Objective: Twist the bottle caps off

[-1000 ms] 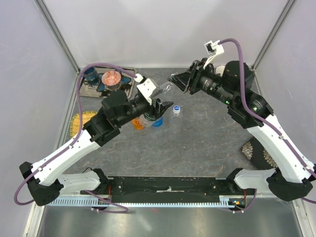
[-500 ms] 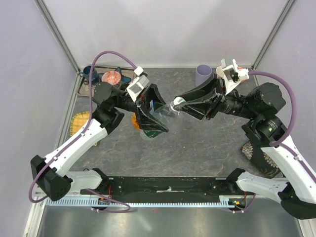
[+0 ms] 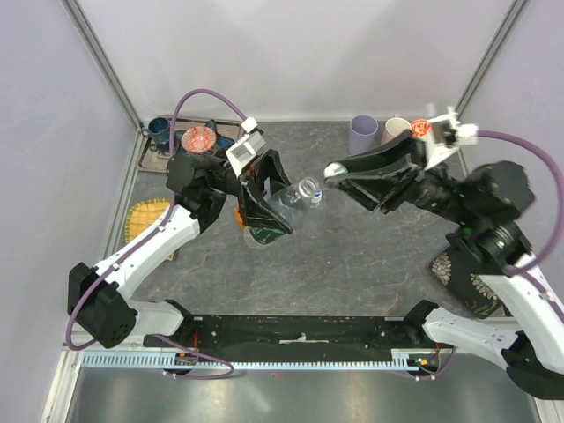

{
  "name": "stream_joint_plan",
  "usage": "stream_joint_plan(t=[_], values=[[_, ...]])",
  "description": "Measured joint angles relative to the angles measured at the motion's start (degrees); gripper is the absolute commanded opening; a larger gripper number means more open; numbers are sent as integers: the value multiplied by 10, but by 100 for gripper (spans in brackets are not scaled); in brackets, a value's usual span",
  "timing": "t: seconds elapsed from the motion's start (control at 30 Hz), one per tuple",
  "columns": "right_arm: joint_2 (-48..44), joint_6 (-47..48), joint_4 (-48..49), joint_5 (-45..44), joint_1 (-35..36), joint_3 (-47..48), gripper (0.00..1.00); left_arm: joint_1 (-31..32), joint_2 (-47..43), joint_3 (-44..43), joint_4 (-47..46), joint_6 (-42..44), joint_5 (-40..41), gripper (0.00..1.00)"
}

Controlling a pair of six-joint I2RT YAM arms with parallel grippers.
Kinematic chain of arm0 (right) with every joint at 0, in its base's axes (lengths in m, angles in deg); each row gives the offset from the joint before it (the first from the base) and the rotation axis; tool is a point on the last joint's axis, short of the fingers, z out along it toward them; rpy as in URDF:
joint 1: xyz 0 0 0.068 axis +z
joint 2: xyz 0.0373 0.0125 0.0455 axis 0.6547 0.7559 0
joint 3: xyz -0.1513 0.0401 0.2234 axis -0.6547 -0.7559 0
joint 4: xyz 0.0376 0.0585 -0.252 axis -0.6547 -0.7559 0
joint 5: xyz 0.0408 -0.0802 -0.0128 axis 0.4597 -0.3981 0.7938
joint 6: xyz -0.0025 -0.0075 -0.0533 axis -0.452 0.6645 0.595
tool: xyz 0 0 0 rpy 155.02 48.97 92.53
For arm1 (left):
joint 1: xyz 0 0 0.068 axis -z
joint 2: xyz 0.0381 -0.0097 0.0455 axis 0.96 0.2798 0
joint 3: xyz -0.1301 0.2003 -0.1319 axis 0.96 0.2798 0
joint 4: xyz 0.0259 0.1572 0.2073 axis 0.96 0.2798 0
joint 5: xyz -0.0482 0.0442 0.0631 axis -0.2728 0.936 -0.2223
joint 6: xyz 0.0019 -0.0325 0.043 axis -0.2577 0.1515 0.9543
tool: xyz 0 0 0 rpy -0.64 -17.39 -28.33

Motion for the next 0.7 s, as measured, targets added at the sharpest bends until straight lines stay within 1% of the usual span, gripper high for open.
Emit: stream_joint_plan(t=[0.03, 0.17, 0.23, 0.33, 0.37, 0.43, 0.53, 0.63, 0.7], values=[[-10, 11, -10, -34, 1, 4, 0, -6, 1, 5, 5, -1, 5, 27], [-56, 50, -54, -244, 3, 9, 0, -14, -1, 14, 50, 8, 21, 28], [-66, 60, -72, -353, 3, 9, 0, -14, -14, 16, 107, 39, 39, 28], [-61, 64, -113, -523, 3, -4, 0, -14, -57, 20, 217, 123, 104, 28], [-58, 63, -127, -572, 2, -21, 0, -14, -74, 23, 247, 147, 129, 27], [-58, 52, -145, -647, 1, -88, 0, -14, -127, 37, 314, 203, 203, 27], [-55, 17, -178, -696, -12, -198, 0, -14, -210, 62, 380, 268, 305, 28], [-16, -26, -206, -689, -48, -286, 0, -14, -268, 87, 411, 303, 378, 28], [26, -62, -203, -656, -91, -337, 0, -14, -298, 104, 428, 320, 414, 28]])
